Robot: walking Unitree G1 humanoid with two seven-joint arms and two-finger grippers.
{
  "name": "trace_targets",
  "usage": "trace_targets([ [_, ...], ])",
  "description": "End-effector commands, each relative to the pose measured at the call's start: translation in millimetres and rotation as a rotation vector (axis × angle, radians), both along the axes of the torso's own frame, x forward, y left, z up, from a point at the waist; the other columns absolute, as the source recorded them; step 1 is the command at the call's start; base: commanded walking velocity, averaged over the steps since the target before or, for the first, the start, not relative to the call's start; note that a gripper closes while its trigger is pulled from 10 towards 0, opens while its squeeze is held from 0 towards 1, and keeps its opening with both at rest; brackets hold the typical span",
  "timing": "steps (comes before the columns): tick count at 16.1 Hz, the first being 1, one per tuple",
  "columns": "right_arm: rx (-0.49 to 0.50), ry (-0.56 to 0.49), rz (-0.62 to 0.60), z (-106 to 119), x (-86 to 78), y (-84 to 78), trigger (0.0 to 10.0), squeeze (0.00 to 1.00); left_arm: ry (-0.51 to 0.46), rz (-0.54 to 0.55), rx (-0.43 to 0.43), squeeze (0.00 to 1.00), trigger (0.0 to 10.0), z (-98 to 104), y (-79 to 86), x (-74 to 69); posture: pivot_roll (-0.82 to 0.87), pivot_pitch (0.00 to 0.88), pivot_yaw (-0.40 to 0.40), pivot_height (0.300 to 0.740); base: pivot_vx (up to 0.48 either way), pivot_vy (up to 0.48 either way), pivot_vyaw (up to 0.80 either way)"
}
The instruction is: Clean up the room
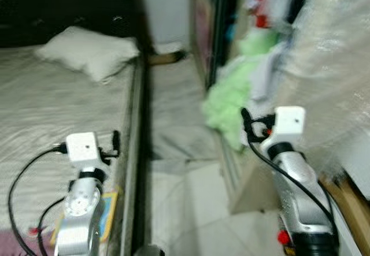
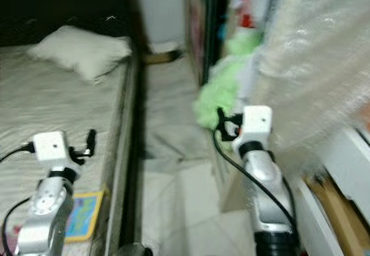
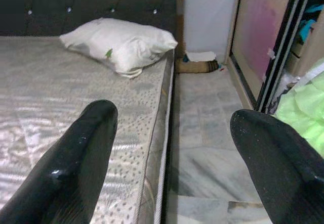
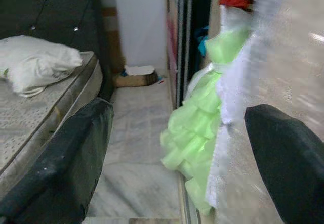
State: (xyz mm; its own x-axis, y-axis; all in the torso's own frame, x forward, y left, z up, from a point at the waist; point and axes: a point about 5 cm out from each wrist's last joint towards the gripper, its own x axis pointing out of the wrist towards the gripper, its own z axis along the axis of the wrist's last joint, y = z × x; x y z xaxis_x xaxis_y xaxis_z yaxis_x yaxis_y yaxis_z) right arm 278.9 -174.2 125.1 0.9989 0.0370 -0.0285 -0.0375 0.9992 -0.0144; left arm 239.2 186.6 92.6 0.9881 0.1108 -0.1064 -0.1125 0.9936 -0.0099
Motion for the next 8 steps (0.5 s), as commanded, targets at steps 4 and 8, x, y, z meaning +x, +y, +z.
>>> trace_targets([
  [4,0.013,-0.012,0.027,1.4,3.1,7.6,10.0,0.0,-0.006,-0.009,0.01,0.0,10.0,3.6,2.5,2.2,-0.13,0.0,-0.003,0.74,0.0,0.0,0.8],
  [8,0.016,-0.014,0.03,1.0,4.4,8.4,10.0,0.0,-0.009,-0.011,0.013,0.0,10.0,4.5,3.0,4.3,-0.12,0.0,-0.002,0.74,0.0,0.0,0.8],
])
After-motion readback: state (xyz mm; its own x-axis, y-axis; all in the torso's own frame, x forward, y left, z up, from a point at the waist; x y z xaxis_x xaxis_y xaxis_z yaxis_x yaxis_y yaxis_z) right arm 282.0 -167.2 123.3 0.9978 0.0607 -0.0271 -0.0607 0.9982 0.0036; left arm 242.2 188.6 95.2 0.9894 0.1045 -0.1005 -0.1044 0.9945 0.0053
